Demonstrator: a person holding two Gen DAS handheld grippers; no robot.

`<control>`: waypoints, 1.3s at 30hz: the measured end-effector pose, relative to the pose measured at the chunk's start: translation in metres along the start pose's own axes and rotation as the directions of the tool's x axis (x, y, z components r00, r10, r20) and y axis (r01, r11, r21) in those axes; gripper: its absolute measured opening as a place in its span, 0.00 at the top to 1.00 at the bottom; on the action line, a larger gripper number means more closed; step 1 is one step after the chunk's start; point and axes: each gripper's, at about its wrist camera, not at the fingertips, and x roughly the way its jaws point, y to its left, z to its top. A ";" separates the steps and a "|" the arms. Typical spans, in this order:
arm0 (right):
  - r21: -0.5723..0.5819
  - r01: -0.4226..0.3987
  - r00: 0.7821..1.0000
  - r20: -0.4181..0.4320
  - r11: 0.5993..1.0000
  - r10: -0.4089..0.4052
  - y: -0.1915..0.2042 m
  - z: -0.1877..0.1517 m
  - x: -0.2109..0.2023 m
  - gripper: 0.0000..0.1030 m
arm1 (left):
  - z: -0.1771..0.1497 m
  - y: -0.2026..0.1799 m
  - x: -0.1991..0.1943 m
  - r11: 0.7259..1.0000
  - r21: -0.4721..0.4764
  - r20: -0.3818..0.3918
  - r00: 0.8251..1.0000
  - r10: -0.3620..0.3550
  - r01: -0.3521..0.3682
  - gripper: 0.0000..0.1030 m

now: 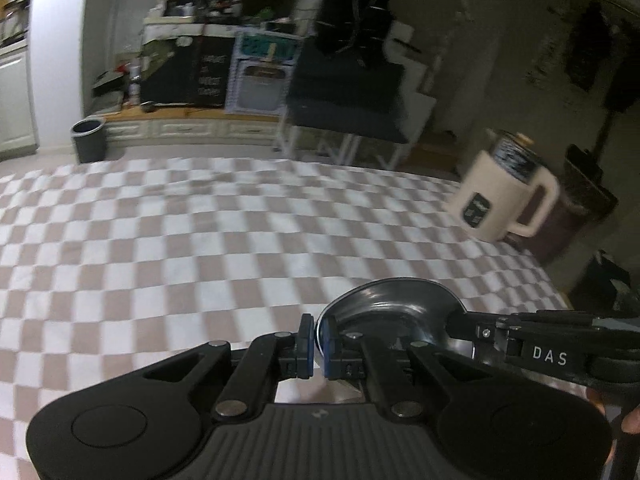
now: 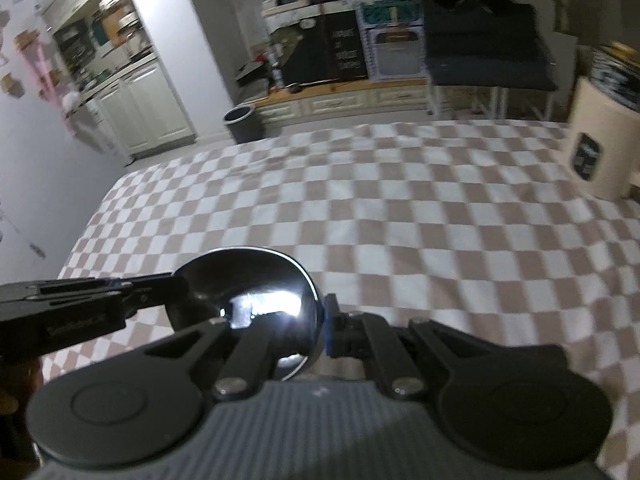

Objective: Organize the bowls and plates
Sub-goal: 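Carry the round steel bowl with both tools toward the steel tray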

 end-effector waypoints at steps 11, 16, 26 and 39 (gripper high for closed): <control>0.108 0.093 0.994 0.041 0.990 -0.097 -0.067 -0.014 -0.049 0.93 | -0.003 -0.068 0.028 0.995 0.071 -0.022 0.997 -0.074 0.075 0.96; 0.145 0.115 0.992 0.035 0.983 -0.122 -0.087 -0.024 -0.058 0.93 | -0.007 -0.087 0.042 0.991 0.096 -0.047 0.995 -0.091 0.095 0.96; 0.150 0.183 0.983 -0.032 0.972 -0.180 -0.105 -0.046 -0.070 0.92 | -0.023 -0.124 0.084 0.977 0.182 -0.153 0.984 -0.087 0.115 0.96; 0.122 0.220 0.971 -0.124 0.968 -0.205 -0.109 -0.060 -0.063 0.94 | -0.034 -0.137 0.120 0.973 0.202 -0.239 0.969 -0.064 0.114 0.94</control>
